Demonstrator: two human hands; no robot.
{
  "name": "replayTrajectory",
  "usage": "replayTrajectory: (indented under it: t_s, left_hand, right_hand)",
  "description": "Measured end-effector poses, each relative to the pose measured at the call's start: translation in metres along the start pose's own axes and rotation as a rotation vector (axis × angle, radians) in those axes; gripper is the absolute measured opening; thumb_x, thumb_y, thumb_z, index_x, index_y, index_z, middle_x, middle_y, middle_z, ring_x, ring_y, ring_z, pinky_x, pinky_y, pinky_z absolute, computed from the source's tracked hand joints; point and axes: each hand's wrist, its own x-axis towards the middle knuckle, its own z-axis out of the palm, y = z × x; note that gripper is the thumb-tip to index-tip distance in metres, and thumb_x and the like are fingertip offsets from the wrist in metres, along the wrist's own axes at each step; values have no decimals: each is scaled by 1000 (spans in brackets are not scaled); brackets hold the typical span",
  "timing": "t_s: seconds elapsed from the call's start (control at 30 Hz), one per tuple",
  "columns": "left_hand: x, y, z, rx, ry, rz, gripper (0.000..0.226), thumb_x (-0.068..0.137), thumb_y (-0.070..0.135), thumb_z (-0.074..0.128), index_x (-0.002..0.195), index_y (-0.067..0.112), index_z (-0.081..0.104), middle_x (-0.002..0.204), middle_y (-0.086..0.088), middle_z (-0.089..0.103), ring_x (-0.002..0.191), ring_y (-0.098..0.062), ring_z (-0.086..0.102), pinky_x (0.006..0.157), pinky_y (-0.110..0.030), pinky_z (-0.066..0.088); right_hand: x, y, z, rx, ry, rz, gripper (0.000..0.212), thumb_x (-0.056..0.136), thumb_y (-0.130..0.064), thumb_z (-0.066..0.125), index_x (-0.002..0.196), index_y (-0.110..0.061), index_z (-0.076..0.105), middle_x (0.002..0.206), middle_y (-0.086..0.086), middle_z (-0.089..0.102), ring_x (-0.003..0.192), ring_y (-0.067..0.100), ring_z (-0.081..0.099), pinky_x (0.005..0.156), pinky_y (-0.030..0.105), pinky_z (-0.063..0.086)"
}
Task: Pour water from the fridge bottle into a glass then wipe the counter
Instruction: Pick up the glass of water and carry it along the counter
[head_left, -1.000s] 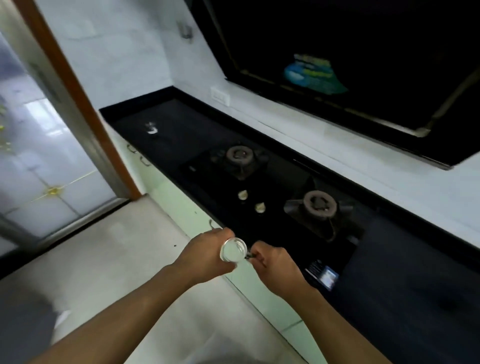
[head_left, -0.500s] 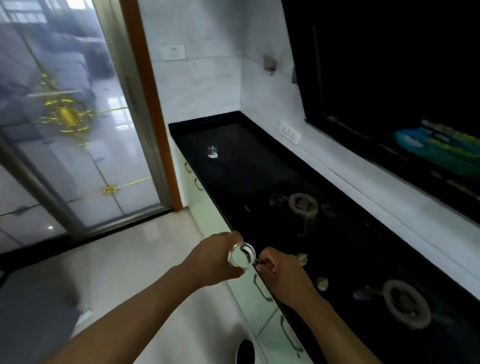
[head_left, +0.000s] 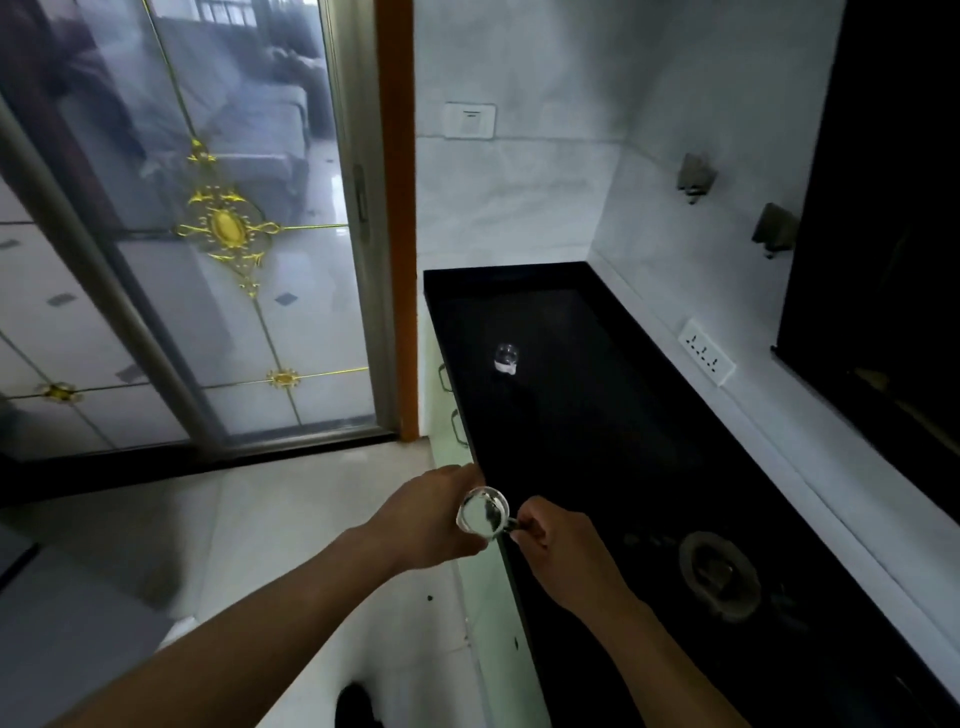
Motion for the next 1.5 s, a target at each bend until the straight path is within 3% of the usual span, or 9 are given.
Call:
replayTrajectory:
  t_s: [0.1,0.23,0.47,0.57,0.73,0.97,1.17,1.4,1.5]
  left_hand:
    - [43,-30,-11,-14,-3,28,50,70,47,83,110,30,57,105,8,66,91,-12,62,78,-33,55]
    - [106,-70,-26,-23,-40,86,48,73,43,83,111,29,58,106,8,65,94,-10,62,81,-30,54]
    - [216,-115,-39,-21,-191,182,37,78,37,78,99,27,49,93,11,54,81,-9,56,61,-16,35]
    - [254,-128,-30,-56,-251,182,39,77,32,78,95,28,44,95,8,54,84,-13,57,65,-22,41]
    - [313,-140,-4,-40,-289,192,36,78,27,76,99,20,48,100,1,59,89,-20,62,78,-36,53]
    - [376,-159,39,98,-304,182,40,83,30,72,114,18,50,109,-2,61,92,-21,66,85,-37,53]
    - [406,-169,66,112,-324,129,52,84,30,71,128,15,48,120,-5,60,104,-22,64,91,-37,50]
    - [423,-177,84,147,-327,112,56,85,32,71,132,15,46,124,-6,59,107,-23,63,93,-37,48]
    - [426,-180,89,166,-333,100,56,84,34,71,131,16,47,125,-5,60,111,-22,62,97,-38,46]
  right_hand:
    - [49,5,5,24,-2,24,18,92,-35,61,80,-26,50,61,-6,54,51,4,48,47,21,38]
    - [112,10,16,62,53,96,19,93,-24,64,79,-24,51,61,-6,54,51,4,47,48,20,37]
    - [199,17,22,65,133,269,22,90,-13,64,75,-22,51,63,-5,55,54,4,50,51,19,39]
    - [229,29,23,57,149,364,11,91,-13,61,82,-13,55,71,3,63,62,13,59,59,37,49]
    - [275,61,24,54,131,486,13,90,-16,60,79,-14,53,72,6,63,67,25,62,61,44,50]
    - [333,117,33,15,35,525,10,93,-20,55,83,-21,54,71,-3,63,64,16,62,62,43,54]
    - [363,148,32,11,-54,544,11,95,-18,53,84,-19,54,74,1,64,67,23,64,61,42,53]
    - [378,170,35,-15,-89,523,21,96,-17,54,77,-26,48,69,-6,58,57,10,54,50,24,39]
    - [381,175,38,24,-98,560,29,96,-20,51,71,-32,43,67,-7,57,56,8,51,50,25,38]
